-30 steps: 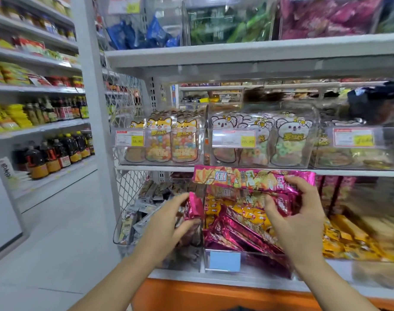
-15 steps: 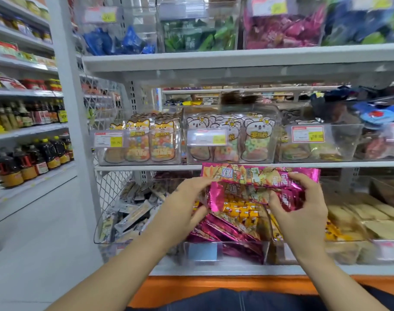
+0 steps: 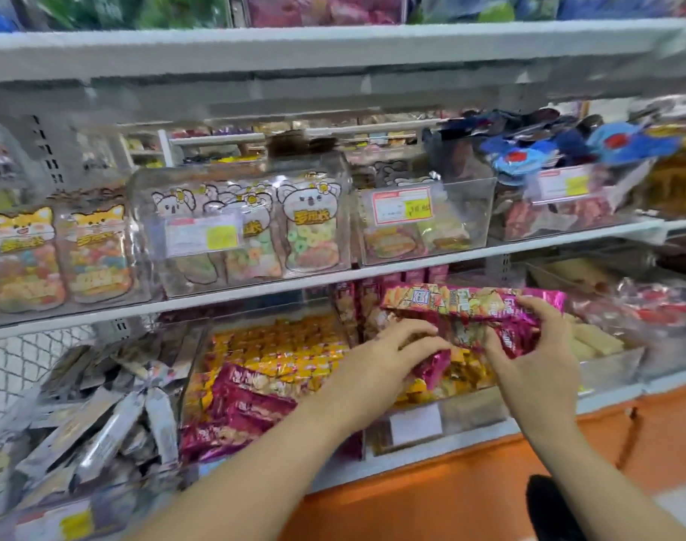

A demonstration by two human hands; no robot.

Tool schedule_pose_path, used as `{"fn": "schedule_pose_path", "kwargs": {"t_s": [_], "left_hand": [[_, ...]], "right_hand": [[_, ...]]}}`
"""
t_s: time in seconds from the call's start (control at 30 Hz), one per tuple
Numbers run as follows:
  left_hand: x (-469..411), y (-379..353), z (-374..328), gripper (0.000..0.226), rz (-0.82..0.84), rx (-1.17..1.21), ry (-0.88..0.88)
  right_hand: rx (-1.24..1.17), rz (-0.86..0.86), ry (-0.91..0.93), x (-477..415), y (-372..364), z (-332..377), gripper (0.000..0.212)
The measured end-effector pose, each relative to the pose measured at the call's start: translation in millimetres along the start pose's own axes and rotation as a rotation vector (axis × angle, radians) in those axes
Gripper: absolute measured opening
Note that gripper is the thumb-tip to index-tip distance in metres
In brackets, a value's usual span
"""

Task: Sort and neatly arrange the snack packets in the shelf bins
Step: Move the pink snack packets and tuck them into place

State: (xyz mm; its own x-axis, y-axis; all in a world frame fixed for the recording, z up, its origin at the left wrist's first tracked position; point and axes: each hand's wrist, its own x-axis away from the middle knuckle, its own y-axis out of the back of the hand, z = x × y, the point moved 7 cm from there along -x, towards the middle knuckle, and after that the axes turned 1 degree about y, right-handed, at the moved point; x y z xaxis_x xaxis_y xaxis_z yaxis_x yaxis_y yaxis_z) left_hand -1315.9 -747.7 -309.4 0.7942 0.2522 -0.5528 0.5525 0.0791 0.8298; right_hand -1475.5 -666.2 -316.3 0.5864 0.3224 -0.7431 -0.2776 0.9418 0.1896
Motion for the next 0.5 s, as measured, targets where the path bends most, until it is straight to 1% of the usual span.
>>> {"fn": "schedule_pose_path", "kwargs": {"t_s": [0.07, 0.13, 0.23, 0.3, 0.37, 0.4, 0.43, 0.47, 0.5], "left_hand": [[-14, -23, 6, 0.063, 0.023, -0.013, 0.023], [-28, -40, 15, 0.058, 0.042, -0.037, 0.082], [-45, -64, 26, 0.051, 0.153, -0.059, 0.213], [-51, -79, 32, 0.041, 0.206, 0.0, 0.304], [-54, -95, 37, 0.04, 0.222, 0.026, 0.328], [-52, -107, 40, 0.045, 0.266, 0.041, 0.345], [-51, -117, 42, 0.058, 0.322, 0.048, 0.351], [-49, -125, 43, 0.071, 0.379, 0.045, 0.343], [-48, -128, 44, 0.08, 0.413, 0.046, 0.332]], "right_hand": [[0.038, 0.022, -0.044, -10, -6, -17, 0.048], [0.064, 0.037, -0.082, -17, -12, -35, 0.052], [0.094, 0.089, -0.143, -21, -24, -57, 0.061], [0.112, 0.204, -0.189, -20, -35, -68, 0.064], [0.162, 0.389, -0.212, -12, -49, -79, 0.066], [0.216, 0.476, -0.217, -7, -55, -86, 0.068], [0.276, 0.545, -0.224, -2, -58, -92, 0.069], [0.322, 0.586, -0.233, 1, -58, -95, 0.07], [0.349, 0.599, -0.237, 2, -56, -97, 0.071]]}}
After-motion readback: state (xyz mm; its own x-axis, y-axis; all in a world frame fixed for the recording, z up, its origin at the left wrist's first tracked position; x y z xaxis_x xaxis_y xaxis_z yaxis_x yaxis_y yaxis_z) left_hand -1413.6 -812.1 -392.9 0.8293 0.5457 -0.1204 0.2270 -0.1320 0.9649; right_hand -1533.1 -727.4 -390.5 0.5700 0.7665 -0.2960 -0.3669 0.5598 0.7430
